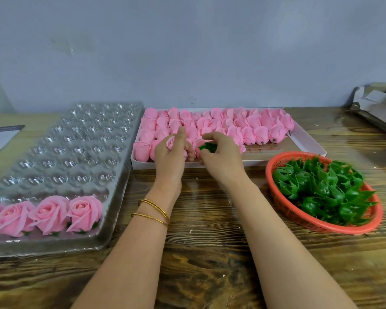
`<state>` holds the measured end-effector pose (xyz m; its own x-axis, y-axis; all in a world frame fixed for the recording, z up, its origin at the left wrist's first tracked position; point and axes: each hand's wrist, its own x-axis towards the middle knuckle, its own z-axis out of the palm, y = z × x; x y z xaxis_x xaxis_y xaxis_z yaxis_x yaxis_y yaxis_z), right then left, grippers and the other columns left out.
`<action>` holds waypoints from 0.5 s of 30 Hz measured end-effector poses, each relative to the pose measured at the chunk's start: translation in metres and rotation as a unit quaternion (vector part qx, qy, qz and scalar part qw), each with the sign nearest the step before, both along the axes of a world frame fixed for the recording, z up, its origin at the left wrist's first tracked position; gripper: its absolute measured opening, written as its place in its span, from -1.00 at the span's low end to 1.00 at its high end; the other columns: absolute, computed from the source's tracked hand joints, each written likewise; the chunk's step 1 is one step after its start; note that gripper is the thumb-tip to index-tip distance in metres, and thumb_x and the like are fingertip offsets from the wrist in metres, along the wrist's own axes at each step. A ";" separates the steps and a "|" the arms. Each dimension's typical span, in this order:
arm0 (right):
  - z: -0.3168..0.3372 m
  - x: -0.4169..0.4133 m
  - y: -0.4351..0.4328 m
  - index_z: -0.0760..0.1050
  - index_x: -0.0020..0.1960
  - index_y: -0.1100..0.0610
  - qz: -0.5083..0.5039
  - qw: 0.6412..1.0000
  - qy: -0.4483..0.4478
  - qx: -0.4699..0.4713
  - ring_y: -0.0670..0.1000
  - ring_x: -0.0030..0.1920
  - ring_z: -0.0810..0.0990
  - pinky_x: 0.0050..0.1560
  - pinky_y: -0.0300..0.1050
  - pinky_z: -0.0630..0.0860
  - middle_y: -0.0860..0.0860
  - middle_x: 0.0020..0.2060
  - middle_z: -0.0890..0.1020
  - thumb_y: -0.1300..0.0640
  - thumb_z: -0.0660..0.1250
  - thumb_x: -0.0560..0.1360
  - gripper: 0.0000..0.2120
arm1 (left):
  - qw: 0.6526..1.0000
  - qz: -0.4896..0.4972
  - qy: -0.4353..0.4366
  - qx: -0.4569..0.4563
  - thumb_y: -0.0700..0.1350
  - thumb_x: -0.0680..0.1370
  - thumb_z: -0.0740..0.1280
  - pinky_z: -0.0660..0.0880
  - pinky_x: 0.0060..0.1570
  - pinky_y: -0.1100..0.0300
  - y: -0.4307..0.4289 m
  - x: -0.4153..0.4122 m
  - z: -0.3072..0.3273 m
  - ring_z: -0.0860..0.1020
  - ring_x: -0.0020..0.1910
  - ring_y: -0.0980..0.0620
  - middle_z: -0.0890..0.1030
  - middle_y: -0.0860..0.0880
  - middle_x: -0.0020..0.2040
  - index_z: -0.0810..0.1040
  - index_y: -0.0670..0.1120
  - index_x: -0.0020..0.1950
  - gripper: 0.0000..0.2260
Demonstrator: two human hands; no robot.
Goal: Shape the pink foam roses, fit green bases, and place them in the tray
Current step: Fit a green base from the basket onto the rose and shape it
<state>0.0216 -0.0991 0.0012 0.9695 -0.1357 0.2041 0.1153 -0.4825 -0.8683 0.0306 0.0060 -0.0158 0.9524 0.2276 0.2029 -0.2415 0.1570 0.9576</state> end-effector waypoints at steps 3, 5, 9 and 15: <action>-0.003 0.001 0.001 0.54 0.25 0.18 0.003 0.999 -0.012 -0.036 0.00 0.06 0.57 0.13 -0.16 0.51 0.09 0.09 0.62 0.29 0.33 0.48 -0.66 | 0.999 -0.015 0.018 -0.043 0.06 0.64 0.26 0.48 -0.33 0.26 0.002 -0.002 0.003 0.50 -0.43 0.13 0.52 0.03 -0.46 0.51 0.06 -0.52 -0.50; -0.004 0.000 0.001 0.55 0.25 0.20 0.009 0.998 -0.012 -0.059 -0.02 0.07 0.56 0.10 -0.25 0.44 0.09 0.11 0.64 0.27 0.35 0.48 -0.67 | 0.997 -0.023 0.024 -0.066 0.04 0.65 0.24 0.47 -0.23 0.18 0.003 -0.002 0.005 0.49 -0.41 0.11 0.52 0.03 -0.44 0.50 0.06 -0.53 -0.49; -0.002 -0.001 0.003 0.54 0.29 0.21 0.022 0.996 -0.011 -0.084 -0.01 0.09 0.55 0.09 -0.29 0.39 0.06 0.09 0.63 0.22 0.39 0.45 -0.60 | 0.994 -0.029 0.029 -0.104 0.00 0.66 0.22 0.40 -0.16 0.10 0.005 -0.002 0.008 0.45 -0.33 0.05 0.52 0.02 -0.41 0.43 0.05 -0.54 -0.48; -0.003 -0.001 0.003 0.55 0.24 0.25 0.070 0.992 -0.008 -0.109 0.05 0.07 0.55 -0.01 -0.27 0.41 0.12 0.05 0.63 0.35 0.29 0.46 -0.65 | 0.992 -0.038 0.044 -0.115 0.01 0.65 0.23 0.43 -0.13 0.12 0.006 0.000 0.006 0.51 -0.20 0.03 0.60 0.00 -0.30 0.41 -0.01 -0.46 -0.54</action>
